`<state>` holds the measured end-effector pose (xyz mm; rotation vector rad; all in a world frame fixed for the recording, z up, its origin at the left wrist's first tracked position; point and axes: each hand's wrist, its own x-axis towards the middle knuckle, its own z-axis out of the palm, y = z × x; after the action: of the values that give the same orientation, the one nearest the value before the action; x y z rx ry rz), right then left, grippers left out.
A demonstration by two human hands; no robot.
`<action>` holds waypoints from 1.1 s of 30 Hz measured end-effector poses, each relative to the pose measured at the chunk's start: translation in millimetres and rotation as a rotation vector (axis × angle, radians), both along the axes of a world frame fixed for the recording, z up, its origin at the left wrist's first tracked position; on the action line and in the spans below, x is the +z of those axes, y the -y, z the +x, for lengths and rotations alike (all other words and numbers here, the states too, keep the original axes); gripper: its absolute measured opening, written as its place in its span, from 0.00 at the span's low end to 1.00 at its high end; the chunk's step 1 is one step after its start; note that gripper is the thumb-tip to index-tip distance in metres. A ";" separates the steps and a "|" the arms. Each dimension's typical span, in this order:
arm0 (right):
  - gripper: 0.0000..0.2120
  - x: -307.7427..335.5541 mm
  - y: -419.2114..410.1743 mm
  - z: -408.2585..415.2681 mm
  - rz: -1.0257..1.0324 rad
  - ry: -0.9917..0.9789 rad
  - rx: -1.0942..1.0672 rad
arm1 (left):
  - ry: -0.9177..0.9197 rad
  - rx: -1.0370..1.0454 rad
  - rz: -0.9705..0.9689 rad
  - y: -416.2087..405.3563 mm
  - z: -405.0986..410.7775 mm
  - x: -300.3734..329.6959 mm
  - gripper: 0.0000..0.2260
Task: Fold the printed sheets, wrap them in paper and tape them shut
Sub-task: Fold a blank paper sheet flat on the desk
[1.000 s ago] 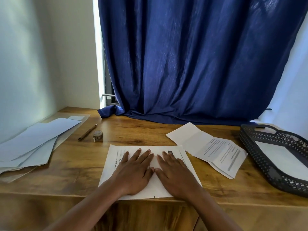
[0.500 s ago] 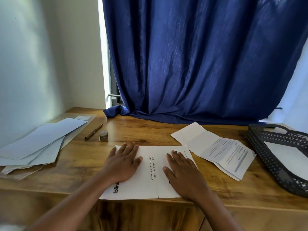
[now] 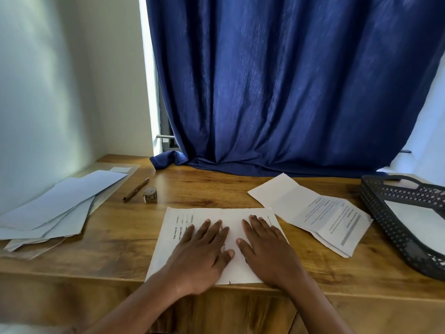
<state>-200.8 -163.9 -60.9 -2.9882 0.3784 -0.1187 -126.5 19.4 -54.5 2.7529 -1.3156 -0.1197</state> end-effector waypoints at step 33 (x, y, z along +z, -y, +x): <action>0.36 -7.1 -106.0 -31.0 -0.101 0.173 0.361 | 0.061 0.296 -0.523 -80.1 38.7 -10.0 0.34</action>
<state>-231.8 -58.0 -68.0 -3.0528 -0.1920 -0.3640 -87.8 99.5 -64.5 2.4635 -0.7854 0.2891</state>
